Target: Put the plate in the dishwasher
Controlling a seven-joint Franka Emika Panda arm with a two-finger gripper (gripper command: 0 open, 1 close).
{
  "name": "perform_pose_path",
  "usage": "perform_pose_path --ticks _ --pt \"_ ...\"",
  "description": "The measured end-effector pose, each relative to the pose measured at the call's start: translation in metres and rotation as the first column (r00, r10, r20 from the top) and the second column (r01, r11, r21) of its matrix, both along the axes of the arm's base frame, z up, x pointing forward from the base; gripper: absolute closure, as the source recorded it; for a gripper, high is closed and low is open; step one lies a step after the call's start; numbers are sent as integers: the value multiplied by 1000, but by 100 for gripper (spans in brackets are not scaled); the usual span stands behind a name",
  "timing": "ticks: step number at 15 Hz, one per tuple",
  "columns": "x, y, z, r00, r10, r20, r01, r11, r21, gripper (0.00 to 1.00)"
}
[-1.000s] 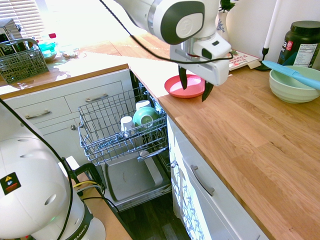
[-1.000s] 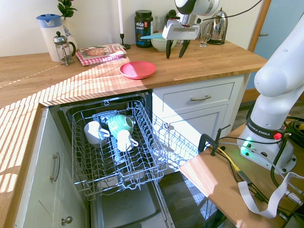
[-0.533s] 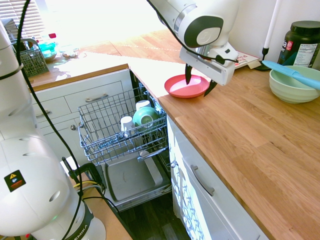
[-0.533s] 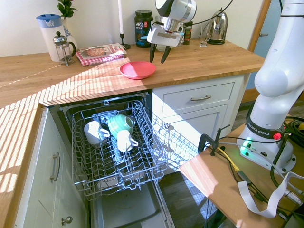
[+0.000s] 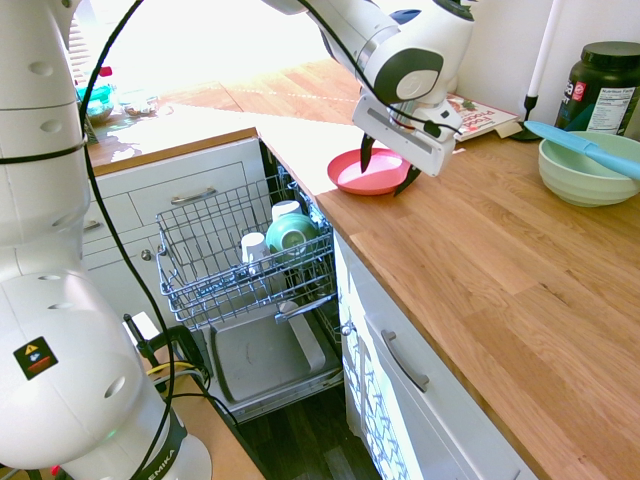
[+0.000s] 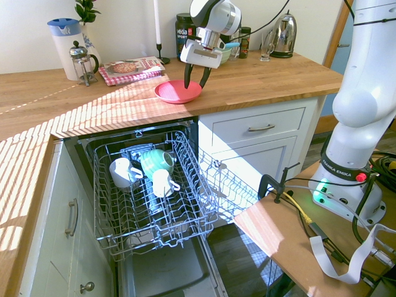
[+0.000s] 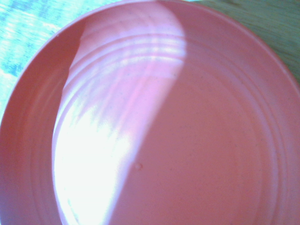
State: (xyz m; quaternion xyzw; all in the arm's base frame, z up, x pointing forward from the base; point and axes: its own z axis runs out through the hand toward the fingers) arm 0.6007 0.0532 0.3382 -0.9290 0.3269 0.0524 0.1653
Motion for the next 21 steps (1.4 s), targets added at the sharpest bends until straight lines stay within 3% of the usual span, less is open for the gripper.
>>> perform_pose_path --ticks 21 --pt "5 3 -13 999 -31 -15 31 1000 -4 100"
